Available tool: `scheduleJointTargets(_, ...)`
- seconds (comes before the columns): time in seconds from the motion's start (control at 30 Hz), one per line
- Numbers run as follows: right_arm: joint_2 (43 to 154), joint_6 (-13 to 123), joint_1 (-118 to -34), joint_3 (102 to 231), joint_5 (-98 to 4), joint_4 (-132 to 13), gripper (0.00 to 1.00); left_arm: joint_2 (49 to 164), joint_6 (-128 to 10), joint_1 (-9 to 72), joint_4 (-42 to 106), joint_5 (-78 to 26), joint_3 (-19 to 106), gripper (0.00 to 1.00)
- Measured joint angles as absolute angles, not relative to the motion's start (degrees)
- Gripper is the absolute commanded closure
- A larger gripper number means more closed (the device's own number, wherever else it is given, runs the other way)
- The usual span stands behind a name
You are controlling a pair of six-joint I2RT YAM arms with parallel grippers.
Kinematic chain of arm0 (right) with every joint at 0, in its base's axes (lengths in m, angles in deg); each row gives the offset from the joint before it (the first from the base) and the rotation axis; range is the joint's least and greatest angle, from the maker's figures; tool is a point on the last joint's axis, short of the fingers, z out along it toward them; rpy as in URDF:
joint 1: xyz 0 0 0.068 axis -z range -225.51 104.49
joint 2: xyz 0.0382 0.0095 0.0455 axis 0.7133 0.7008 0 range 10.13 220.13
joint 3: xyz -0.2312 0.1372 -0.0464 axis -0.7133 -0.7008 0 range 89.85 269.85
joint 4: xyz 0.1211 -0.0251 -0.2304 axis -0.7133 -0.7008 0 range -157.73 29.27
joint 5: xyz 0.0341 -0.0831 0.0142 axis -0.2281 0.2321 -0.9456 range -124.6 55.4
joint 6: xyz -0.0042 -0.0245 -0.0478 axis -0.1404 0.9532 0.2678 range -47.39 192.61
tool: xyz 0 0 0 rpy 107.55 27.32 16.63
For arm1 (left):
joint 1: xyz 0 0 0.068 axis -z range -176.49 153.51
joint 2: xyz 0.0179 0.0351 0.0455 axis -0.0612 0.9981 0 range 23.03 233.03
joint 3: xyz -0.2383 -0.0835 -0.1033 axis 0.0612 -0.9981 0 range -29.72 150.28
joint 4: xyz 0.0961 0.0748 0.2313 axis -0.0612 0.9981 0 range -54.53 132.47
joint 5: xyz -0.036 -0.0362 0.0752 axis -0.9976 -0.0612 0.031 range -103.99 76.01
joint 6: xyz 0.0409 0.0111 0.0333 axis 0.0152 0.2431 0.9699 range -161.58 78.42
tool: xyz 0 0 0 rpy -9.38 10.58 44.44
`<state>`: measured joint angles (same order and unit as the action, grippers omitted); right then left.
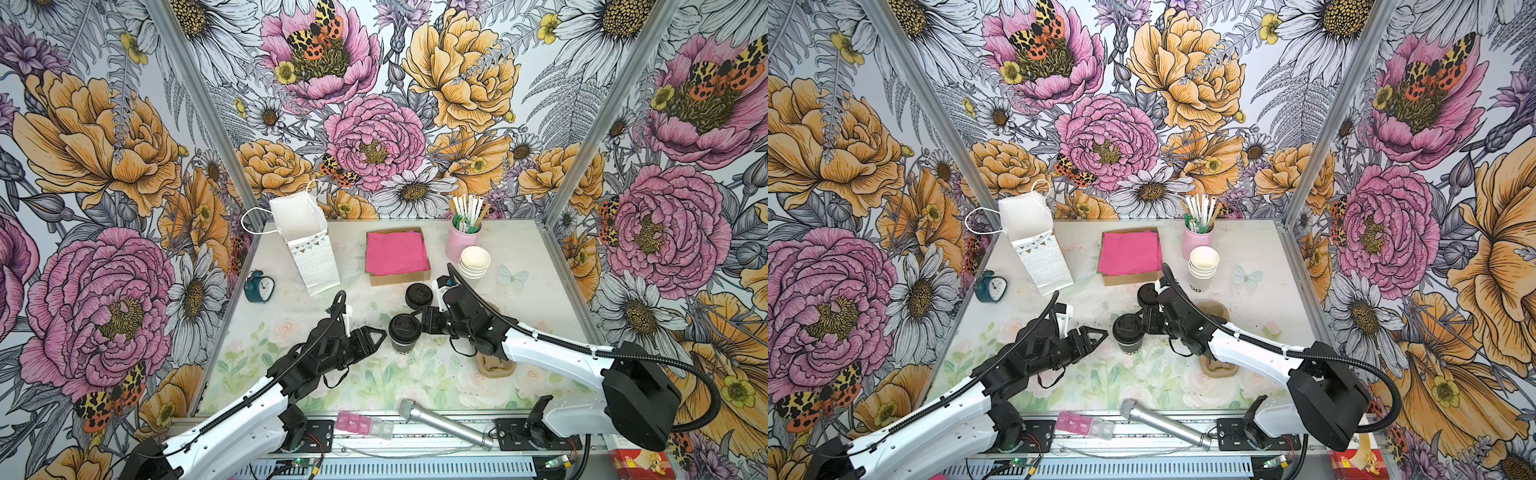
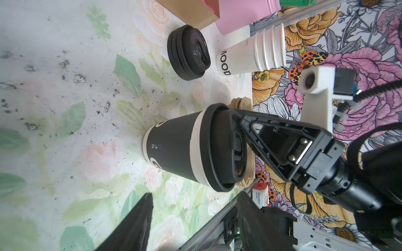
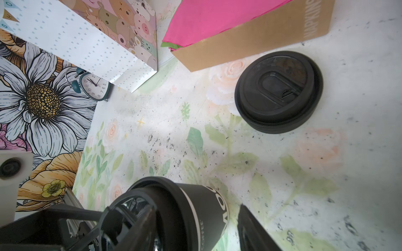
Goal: Pack a coffee takeout order
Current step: Close the lid on the coffee cup.
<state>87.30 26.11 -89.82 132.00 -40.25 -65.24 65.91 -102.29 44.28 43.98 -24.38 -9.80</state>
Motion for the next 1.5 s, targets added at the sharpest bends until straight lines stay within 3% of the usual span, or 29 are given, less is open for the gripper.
scheduleJointTargets(0.4, 85.7, 26.6, -91.1, 132.0, -39.8, -67.9, 0.38, 69.0, -110.2, 48.1, 31.7, -25.0, -14.3, 0.45)
scheduleJointTargets(0.93, 85.7, 25.7, -94.3, 132.0, -38.5, -67.8, 0.38, 76.4, -110.7, 48.8, 23.9, -25.0, -14.8, 0.47)
scheduleJointTargets(1.23, 86.1, 24.7, -94.8, 132.0, -36.3, -67.1, 0.38, 80.0, -111.2, 48.9, 18.5, -24.6, -14.8, 0.62)
scheduleJointTargets(1.5, 86.2, 23.1, -95.0, 130.9, -35.0, -64.9, 0.38, 82.4, -111.3, 49.9, 15.4, -23.9, -14.8, 0.67)
